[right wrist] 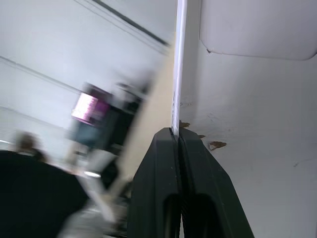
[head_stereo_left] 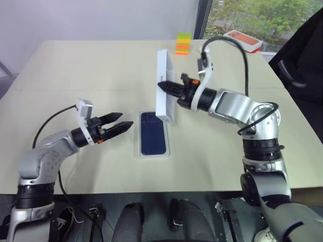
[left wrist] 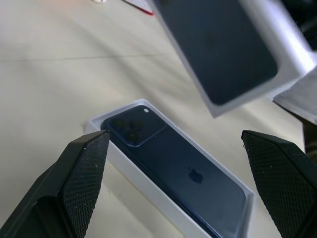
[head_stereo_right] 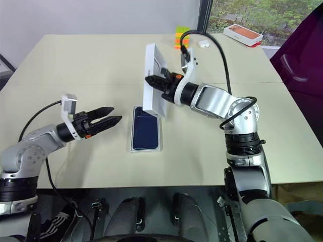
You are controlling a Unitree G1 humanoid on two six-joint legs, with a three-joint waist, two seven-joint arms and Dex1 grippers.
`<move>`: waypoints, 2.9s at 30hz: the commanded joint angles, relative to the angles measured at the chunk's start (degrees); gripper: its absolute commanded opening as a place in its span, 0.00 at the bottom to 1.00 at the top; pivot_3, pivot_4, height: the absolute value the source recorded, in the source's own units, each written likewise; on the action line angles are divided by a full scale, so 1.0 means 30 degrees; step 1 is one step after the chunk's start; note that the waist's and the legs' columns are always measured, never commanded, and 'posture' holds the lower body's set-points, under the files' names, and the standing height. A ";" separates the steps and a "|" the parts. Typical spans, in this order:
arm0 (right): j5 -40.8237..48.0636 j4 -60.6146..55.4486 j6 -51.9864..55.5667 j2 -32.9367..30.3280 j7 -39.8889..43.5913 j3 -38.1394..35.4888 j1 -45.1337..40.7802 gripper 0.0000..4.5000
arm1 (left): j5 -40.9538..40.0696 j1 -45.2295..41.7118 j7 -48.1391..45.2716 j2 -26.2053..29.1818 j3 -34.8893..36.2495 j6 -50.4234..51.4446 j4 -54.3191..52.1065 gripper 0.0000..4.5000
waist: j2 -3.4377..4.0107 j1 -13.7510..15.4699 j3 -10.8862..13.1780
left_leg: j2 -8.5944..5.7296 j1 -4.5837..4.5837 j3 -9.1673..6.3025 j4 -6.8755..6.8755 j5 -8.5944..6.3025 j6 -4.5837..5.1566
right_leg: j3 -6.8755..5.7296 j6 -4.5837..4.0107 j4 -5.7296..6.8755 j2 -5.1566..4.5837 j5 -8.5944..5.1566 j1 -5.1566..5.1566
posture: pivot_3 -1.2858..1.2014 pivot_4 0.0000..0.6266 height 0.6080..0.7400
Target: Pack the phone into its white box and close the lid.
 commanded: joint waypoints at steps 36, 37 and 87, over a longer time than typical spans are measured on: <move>0.1371 0.2012 -0.0086 0.7479 0.4506 0.1497 0.5175 0.00 | -0.1012 0.3213 -0.1605 0.2102 0.2781 -0.0911 -0.2279 1.00 | 0.0008 -0.0375 0.0001 | 0.0029 0.0049 0.0013 0.0011 0.0002 -0.0001 | 0.0036 -0.0011 0.0061 0.0026 0.0006 0.0012 | 0.52 0.24 1.00; 0.0906 0.2608 -0.0154 0.7667 0.4881 0.1468 0.5007 0.00 | -0.0708 0.3324 -0.1589 0.2011 0.2540 -0.1192 -0.2307 1.00 | 0.0008 -0.0372 0.0001 | 0.0030 0.0049 0.0014 0.0011 0.0002 0.0000 | 0.0037 -0.0011 0.0061 0.0025 0.0006 0.0013 | 0.52 0.24 1.00; -0.7261 0.3927 0.1652 0.8338 1.0452 -0.1364 0.6069 0.00 | 0.2616 0.1647 -0.0285 -0.1812 -0.1803 -0.3584 -0.0804 0.07 | -0.0001 -0.0347 -0.0010 | 0.0011 0.0055 0.0011 0.0048 0.0002 -0.0001 | 0.0037 -0.0016 0.0098 0.0016 0.0012 0.0027 | 0.52 0.24 1.00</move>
